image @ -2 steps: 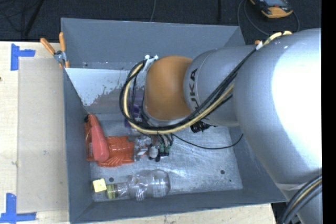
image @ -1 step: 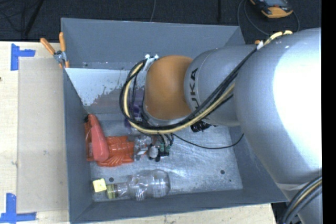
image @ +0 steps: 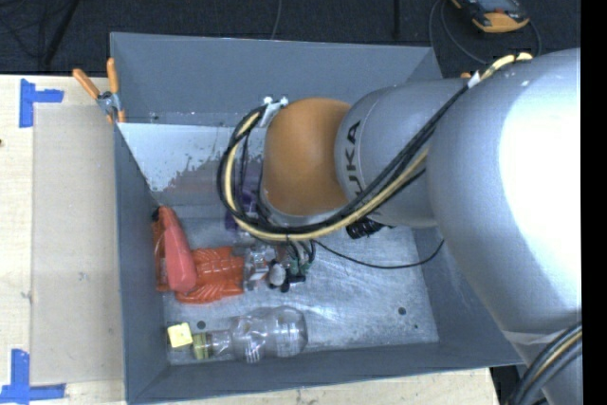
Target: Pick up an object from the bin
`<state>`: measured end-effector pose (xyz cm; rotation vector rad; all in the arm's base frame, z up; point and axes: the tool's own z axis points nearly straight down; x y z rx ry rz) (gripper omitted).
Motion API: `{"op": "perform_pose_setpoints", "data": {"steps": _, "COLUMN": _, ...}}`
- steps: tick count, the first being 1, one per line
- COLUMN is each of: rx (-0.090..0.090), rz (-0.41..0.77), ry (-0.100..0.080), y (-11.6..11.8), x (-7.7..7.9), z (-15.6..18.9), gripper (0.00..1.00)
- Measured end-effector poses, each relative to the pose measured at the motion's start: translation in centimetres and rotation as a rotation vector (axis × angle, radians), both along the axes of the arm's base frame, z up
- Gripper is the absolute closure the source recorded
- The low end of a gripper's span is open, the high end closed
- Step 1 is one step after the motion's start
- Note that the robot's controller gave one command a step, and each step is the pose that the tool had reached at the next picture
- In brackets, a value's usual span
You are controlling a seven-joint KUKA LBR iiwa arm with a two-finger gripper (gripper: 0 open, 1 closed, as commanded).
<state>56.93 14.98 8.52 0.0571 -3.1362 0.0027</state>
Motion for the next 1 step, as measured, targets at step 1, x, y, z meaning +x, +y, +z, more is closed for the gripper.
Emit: {"op": "perform_pose_setpoints", "data": {"steps": 1, "rx": -0.001, "rz": 0.0, "ry": 0.005, "y": -0.05, "x": -0.16, "z": 2.04, "gripper": 1.0}}
